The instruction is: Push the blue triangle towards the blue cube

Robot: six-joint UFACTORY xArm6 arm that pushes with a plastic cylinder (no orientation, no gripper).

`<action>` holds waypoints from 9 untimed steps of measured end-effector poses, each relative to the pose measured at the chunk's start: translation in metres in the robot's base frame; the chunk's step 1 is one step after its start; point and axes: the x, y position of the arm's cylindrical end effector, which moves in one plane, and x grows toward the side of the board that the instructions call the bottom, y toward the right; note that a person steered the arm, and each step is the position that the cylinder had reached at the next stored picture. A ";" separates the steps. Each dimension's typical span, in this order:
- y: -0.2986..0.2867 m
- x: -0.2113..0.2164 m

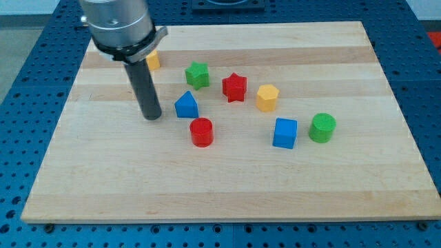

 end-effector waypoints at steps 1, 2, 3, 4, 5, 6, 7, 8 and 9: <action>0.021 -0.013; 0.026 -0.013; 0.049 -0.004; 0.068 0.006; 0.092 0.009; 0.118 0.017; 0.146 0.025; 0.147 0.034; 0.135 0.060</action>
